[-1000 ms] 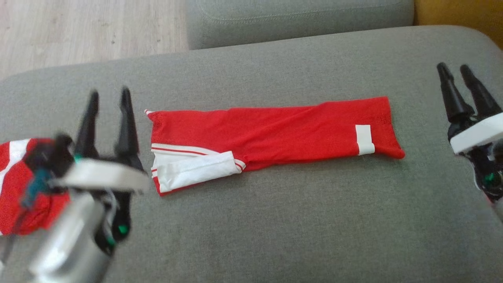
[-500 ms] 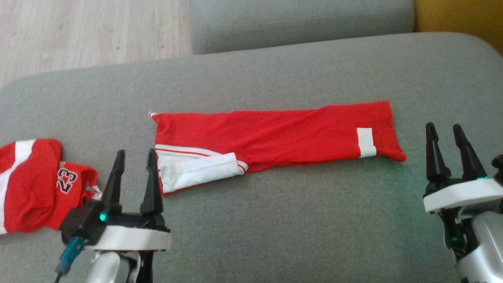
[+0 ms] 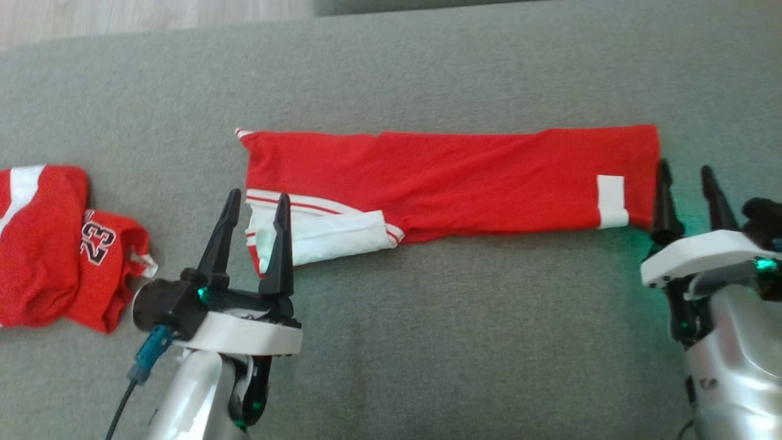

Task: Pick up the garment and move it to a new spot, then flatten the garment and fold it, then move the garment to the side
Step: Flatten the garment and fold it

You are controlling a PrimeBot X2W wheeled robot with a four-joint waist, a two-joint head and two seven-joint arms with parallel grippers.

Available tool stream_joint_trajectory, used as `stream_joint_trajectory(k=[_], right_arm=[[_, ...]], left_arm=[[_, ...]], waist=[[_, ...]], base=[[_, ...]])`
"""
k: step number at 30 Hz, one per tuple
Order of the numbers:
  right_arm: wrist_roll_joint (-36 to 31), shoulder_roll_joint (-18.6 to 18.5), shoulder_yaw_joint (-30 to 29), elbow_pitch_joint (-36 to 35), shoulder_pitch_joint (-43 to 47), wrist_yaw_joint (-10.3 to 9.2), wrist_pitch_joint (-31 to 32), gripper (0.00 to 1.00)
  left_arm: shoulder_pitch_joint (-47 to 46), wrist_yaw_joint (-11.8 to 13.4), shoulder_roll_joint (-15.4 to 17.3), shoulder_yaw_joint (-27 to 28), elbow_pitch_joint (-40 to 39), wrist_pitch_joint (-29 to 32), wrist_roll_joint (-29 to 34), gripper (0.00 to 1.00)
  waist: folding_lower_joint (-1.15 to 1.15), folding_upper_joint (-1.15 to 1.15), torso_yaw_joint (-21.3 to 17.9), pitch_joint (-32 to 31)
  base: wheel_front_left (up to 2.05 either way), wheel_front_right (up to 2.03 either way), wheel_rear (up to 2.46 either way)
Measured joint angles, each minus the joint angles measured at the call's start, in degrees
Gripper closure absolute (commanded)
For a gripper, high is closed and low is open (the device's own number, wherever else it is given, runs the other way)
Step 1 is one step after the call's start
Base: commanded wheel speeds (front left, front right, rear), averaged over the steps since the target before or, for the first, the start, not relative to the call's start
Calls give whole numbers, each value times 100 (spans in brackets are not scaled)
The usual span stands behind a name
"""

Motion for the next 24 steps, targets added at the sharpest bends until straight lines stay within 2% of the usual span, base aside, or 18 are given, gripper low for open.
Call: stream_joint_trajectory(k=[5, 12, 17, 21, 22, 23, 24], right_arm=[[-283, 238, -240, 713, -287, 1, 118, 0], [-759, 283, -823, 1522, -587, 1, 94, 0], [-1011, 348, -1062, 1786, -787, 1, -19, 0], [-1028, 417, -989, 1965, -935, 0, -66, 1], [-971, 422, -904, 2000, -962, 0, -65, 47], [-890, 432, -810, 2020, -981, 0, -63, 100], [-825, 449, -724, 2042, -994, 0, -63, 100]], left_arm=[[-52, -79, -63, 0, 83, 0, 99, 0], [-127, -102, -140, 1, 125, 0, 145, 0], [-158, -103, -147, -1, 151, 0, 159, 0], [-159, -103, -152, -3, 153, 0, 181, 0], [-159, -103, -153, -3, 158, 0, 181, 0], [-159, -103, -153, -1, 166, 0, 181, 0], [-159, -103, -153, 0, 176, 0, 181, 0]], waist=[[0, 0, 137, 146], [-1, 0, 237, 248], [-1, 0, 237, 306], [-1, 0, 200, 332], [-1, 0, 188, 331], [-2, 0, 174, 328], [-2, 0, 158, 323]], base=[[0, 0, 0], [0, 0, 0], [0, 0, 0], [0, 0, 0], [0, 0, 0], [0, 0, 0], [0, 0, 0]])
